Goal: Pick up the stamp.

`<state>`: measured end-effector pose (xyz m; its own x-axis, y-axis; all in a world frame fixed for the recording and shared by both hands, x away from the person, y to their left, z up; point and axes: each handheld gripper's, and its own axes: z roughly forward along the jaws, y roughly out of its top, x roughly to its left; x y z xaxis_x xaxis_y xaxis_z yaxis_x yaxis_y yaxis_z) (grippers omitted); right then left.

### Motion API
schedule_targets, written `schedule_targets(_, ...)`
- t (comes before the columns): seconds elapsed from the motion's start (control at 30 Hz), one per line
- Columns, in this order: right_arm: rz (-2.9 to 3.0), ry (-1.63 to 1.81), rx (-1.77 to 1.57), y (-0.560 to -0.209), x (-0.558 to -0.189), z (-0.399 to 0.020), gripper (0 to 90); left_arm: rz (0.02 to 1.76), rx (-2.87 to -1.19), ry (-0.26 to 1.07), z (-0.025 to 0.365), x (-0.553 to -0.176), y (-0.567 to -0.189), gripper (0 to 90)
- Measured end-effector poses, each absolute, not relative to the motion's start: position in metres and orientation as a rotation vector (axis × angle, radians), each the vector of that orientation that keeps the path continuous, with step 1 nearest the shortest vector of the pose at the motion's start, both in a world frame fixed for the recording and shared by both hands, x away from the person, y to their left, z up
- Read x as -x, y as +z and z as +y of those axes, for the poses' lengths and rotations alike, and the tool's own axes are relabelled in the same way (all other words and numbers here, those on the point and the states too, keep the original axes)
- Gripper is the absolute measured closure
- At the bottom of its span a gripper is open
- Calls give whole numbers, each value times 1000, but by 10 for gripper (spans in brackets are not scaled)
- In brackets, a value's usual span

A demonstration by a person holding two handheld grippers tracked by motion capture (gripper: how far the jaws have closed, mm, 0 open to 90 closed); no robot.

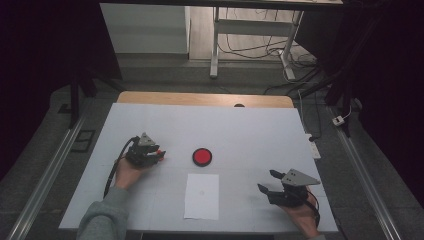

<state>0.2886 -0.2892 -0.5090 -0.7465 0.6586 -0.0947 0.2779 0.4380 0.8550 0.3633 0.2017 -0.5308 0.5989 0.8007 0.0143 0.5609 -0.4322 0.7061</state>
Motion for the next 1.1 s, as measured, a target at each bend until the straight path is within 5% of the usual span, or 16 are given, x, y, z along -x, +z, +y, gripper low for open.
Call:
schedule_targets(0.27, 2272, 1232, -797, -509, -289, -290, 306, 1074, -2143, 438, 203, -364, -532, 723)
schedule_targets(1.1, 2259, 1253, -799, -508, -289, -292, 307, 1058, -2078, 404, 206, -358, -522, 728)
